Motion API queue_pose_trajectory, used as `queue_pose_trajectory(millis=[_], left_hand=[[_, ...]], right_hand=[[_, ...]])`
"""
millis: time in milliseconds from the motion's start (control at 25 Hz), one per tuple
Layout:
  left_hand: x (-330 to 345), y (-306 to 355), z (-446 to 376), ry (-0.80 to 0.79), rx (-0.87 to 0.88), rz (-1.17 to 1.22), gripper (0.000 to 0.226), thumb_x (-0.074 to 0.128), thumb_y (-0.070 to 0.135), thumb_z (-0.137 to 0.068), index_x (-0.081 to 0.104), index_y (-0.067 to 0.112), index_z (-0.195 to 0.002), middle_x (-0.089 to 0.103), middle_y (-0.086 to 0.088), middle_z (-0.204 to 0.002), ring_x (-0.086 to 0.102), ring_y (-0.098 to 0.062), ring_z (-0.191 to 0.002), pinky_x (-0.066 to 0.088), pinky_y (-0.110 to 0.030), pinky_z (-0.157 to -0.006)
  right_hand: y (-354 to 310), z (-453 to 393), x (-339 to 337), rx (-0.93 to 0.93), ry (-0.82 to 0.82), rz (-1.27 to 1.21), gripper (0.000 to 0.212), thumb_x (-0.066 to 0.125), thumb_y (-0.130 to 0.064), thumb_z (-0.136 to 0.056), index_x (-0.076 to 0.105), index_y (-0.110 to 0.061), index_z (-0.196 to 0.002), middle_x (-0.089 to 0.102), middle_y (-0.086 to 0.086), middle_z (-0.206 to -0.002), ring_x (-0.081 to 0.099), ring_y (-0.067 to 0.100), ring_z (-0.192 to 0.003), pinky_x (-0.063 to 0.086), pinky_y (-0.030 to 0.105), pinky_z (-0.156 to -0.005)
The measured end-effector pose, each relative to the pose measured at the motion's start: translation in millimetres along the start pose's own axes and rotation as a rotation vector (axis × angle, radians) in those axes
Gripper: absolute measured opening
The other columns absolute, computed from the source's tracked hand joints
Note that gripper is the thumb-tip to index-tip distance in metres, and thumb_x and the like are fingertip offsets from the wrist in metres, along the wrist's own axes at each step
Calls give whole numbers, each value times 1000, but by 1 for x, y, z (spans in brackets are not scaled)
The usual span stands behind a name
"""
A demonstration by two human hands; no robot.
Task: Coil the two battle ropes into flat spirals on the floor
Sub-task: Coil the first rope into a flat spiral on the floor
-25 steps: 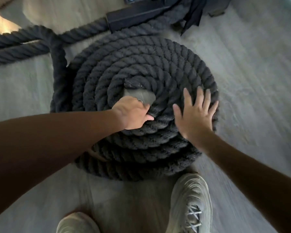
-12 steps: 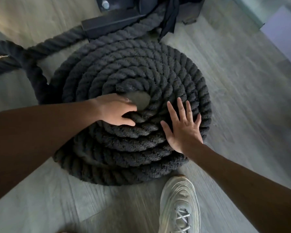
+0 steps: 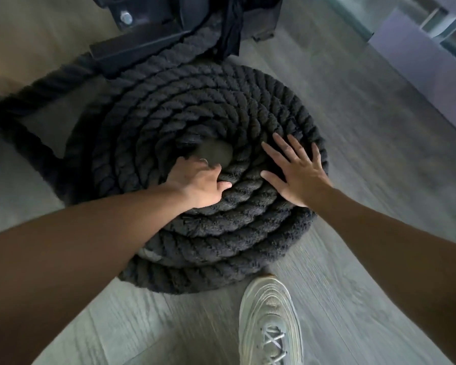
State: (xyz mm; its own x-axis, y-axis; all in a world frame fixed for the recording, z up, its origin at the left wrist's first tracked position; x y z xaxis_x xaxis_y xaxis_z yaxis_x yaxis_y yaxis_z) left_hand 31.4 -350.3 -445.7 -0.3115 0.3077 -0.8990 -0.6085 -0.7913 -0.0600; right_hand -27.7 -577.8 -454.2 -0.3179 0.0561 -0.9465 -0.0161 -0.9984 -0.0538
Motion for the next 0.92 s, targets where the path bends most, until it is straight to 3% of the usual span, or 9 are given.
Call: queue_pose_trajectory(millis=[80,200,360,440,520,600,680,760,920], left_hand=[[-1,10,-1,8,-28,89,57,33,65,-99,56,19,-123,62,-12,-125,52,-31,-122,39,-44,-96],[-4,-5,12,61,-6,192,50,39,61,-100,57,21,-123,60,-9,-124,49,-30,-120,39,-43,-96],[-2,-69,47,201,-76,163,39,51,52,-97,55,31,-130,46,-4,-136,36,-32,-128,37,-52,-103],[5,-104,59,133,-234,176,51,53,60,-93,44,40,-140,33,-7,-149,26,-39,-137,34,-61,-108],[13,-126,60,-16,-398,206,69,43,80,-86,22,56,-147,14,-10,-161,11,-45,-147,24,-69,-111],[20,-130,55,-163,-502,246,83,31,94,-76,-4,67,-146,-3,-7,-167,2,-48,-150,18,-71,-112],[23,-127,50,-208,-534,274,89,25,97,-71,-16,67,-144,-9,-10,-168,-2,-52,-149,17,-68,-115],[22,-123,47,-190,-536,327,92,26,96,-71,-15,65,-147,-5,-16,-167,-1,-56,-147,21,-62,-117],[13,-102,47,-143,-544,372,87,33,93,-77,-5,64,-149,3,-14,-165,14,-57,-141,38,-56,-106]], right_hand=[[4,9,0,114,33,-65,69,13,-70,-97,0,-41,-158,-14,-9,-167,-14,18,-153,-3,60,-120],[-44,46,18,247,126,-236,65,24,-59,-99,15,-33,-158,-1,7,-168,-8,29,-153,-3,59,-120],[-135,74,30,-87,104,-244,80,26,-73,-92,21,-28,-158,-3,5,-168,-16,26,-152,-6,62,-119],[-164,64,27,-284,44,-233,100,32,-85,-83,15,-24,-160,-7,3,-168,-22,22,-151,-7,60,-119],[-179,56,28,-411,-6,-167,117,38,-93,-72,5,-25,-161,-12,4,-167,-28,23,-149,-10,58,-119],[-180,52,33,-435,-22,-101,119,42,-94,-68,-1,-31,-160,-14,5,-167,-31,26,-147,-13,57,-119],[-177,49,36,-417,-40,-64,115,45,-90,-69,-4,-37,-159,-16,3,-167,-34,28,-146,-15,58,-117],[-172,48,34,-426,-53,-43,113,47,-87,-68,-2,-40,-158,-17,2,-166,-35,29,-145,-17,60,-116],[-136,48,27,-475,-25,-35,111,52,-87,-62,11,-45,-157,-6,-1,-168,-27,24,-149,-10,59,-118]])
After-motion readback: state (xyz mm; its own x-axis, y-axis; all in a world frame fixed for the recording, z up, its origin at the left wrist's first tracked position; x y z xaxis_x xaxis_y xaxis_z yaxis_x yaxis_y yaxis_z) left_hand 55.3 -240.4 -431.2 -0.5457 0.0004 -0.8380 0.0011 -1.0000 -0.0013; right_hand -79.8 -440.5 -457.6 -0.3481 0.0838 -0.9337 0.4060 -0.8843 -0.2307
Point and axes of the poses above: each hand's wrist, its own z-axis away from the middle knuckle, its own x-axis out of the palm, y = z × x, the point moved 3 cm from there along -z, towards the middle knuckle
